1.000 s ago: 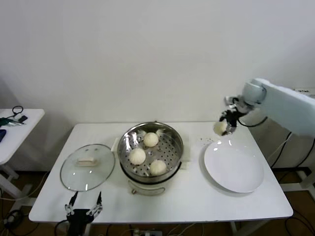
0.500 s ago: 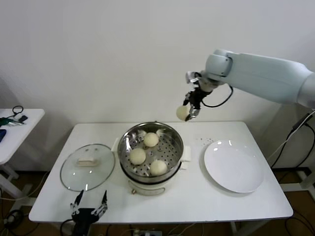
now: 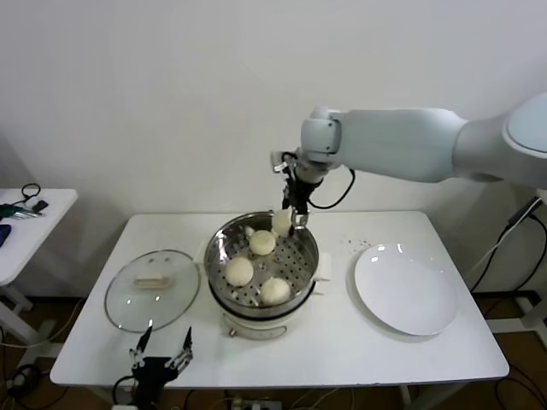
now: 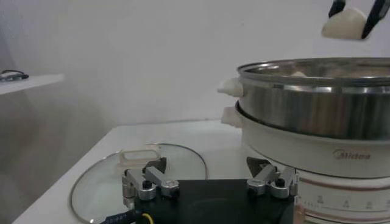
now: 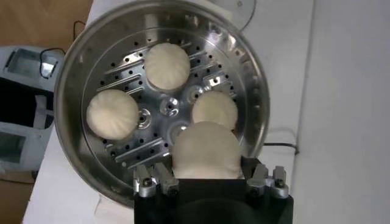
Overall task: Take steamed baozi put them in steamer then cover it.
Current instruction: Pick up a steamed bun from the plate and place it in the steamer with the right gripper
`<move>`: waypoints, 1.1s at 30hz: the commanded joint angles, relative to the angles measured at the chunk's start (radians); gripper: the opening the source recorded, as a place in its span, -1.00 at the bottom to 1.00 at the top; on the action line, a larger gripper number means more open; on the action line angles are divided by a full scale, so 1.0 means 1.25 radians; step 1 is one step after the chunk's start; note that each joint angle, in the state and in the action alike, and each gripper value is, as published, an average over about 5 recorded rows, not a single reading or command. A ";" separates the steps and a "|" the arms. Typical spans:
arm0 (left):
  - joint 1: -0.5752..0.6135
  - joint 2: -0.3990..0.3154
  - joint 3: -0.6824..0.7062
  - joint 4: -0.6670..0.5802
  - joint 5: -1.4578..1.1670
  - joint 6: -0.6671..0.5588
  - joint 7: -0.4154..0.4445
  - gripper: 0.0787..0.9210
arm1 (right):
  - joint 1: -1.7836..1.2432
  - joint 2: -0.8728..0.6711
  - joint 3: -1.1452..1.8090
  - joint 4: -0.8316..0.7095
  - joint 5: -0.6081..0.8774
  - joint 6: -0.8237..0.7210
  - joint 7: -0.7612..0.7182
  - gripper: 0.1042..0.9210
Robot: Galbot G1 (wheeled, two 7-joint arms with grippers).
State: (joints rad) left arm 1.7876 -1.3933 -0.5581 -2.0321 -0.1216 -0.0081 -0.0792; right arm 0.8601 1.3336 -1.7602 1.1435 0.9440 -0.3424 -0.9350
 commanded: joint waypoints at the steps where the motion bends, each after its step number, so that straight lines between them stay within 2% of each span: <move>1: -0.018 0.012 -0.002 0.007 -0.015 0.005 -0.001 0.77 | -0.048 0.048 -0.053 0.010 0.017 -0.011 0.024 0.51; 26: -0.057 0.027 -0.022 0.020 -0.016 0.022 -0.002 0.77 | -0.112 0.045 -0.048 -0.031 -0.049 -0.005 0.017 0.51; 33: -0.060 0.026 -0.022 0.018 -0.015 0.025 -0.004 0.77 | -0.100 0.033 -0.036 -0.022 -0.049 -0.005 0.010 0.73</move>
State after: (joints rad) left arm 1.7173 -1.3626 -0.5844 -2.0096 -0.1413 0.0202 -0.0833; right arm 0.7363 1.3787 -1.8132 1.1165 0.8934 -0.3493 -0.9151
